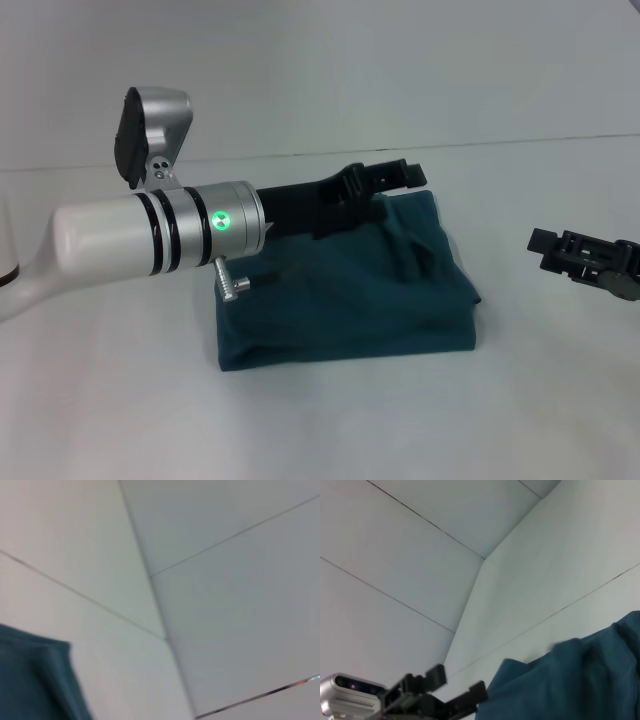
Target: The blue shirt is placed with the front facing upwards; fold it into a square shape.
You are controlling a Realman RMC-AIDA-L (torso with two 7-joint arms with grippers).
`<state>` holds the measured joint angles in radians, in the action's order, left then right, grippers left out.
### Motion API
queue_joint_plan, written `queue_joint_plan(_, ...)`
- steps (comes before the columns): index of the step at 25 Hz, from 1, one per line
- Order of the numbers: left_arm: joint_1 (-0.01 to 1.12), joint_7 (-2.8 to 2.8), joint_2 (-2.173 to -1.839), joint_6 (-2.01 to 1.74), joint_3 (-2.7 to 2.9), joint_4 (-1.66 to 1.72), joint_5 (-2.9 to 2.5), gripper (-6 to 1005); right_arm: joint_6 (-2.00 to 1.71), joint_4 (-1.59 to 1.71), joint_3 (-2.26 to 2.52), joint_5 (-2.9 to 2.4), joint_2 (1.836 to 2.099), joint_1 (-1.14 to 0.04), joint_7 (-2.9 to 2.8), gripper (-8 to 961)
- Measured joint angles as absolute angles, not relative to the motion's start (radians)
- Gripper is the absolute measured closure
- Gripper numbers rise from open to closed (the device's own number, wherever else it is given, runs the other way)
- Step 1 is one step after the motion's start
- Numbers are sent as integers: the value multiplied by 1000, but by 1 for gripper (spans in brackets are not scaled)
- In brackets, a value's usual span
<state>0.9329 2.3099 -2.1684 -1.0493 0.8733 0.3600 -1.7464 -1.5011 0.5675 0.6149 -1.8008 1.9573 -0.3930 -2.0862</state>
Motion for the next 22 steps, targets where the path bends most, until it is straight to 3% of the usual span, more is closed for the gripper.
queue_joint_plan(3,933,2320,-2168,-1024,933,381,-1748,294,-1499,568,613,-1801,1957,-393,-2086,179)
queue_joint_plan(8,928,2325,-2170,-1020,1030,450,-1741,73,-1497,568,612,-1802,1957,-393,-2086,179)
queue_joint_plan(12,892,2327,-2166,-1061,1017,490,-1722,73,-1497,568,615,-1802,1957,-393,-2086,180)
queue_joint_plan(17,732,2338,-2161,-1195,922,680,-1691,74,-1498,568,619,-1811,1952,-399,-2087,180)
queue_joint_plan(22,609,2379,-2119,-1369,785,751,-1735,75,-1498,568,618,-1865,1938,-414,-2093,179)
